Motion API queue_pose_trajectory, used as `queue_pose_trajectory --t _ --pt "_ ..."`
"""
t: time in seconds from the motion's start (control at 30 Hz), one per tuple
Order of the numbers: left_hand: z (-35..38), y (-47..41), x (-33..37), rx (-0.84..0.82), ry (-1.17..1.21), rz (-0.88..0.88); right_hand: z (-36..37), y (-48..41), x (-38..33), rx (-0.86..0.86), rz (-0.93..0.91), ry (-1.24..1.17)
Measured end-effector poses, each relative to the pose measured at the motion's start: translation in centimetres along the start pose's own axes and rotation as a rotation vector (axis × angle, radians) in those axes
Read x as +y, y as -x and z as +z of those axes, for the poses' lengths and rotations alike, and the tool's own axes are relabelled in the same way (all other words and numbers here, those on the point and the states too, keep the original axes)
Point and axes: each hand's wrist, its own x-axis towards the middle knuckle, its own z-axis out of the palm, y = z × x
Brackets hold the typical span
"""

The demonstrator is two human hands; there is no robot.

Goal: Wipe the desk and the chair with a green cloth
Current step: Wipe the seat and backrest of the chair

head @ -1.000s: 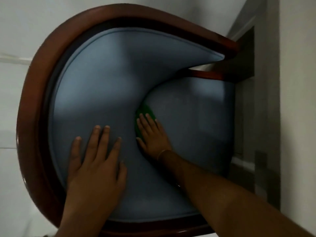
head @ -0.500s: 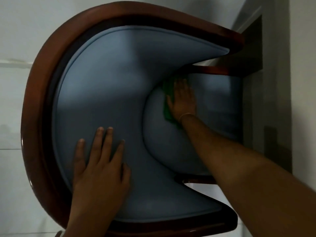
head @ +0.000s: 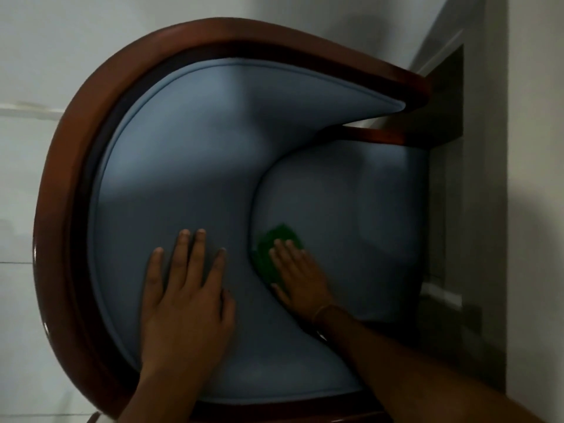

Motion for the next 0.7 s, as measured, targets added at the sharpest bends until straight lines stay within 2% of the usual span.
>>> queue_pose_trajectory --t 0.03,0.1,0.17,0.23,0.3,0.43,0.5,0.63,0.7 --pt "0.0 0.0 0.1 -0.003 -0.006 0.001 0.0 -1.1 -0.3 -0.006 -0.137 0.035" --pt "0.3 -0.1 0.1 -0.006 -0.023 0.013 -0.9 -3.8 0.1 -0.017 -0.291 0.076" --pt "0.5 -0.6 0.1 -0.002 -0.034 0.036 -2.0 -5.9 1.3 -0.017 -0.346 0.08" --pt "0.8 -1.2 0.3 -0.002 -0.033 0.047 -2.9 -7.7 3.3 0.0 -0.301 0.057" --pt "1.1 -2.0 0.5 -0.041 -0.044 0.05 -4.2 -9.9 6.0 0.028 -0.126 0.0" --pt "1.8 -3.4 0.6 -0.099 -0.051 0.057 -7.5 -12.6 13.4 0.178 0.588 -0.085" --pt "1.7 -3.8 0.7 -0.09 -0.032 0.055 -8.2 -11.4 16.1 0.217 0.827 -0.117" --pt "1.7 -3.8 0.6 -0.062 -0.006 0.077 -6.0 -6.6 14.4 0.243 0.957 -0.184" --pt "1.6 -3.8 0.7 -0.043 0.008 0.073 -3.6 -2.9 11.2 0.193 0.903 -0.113"
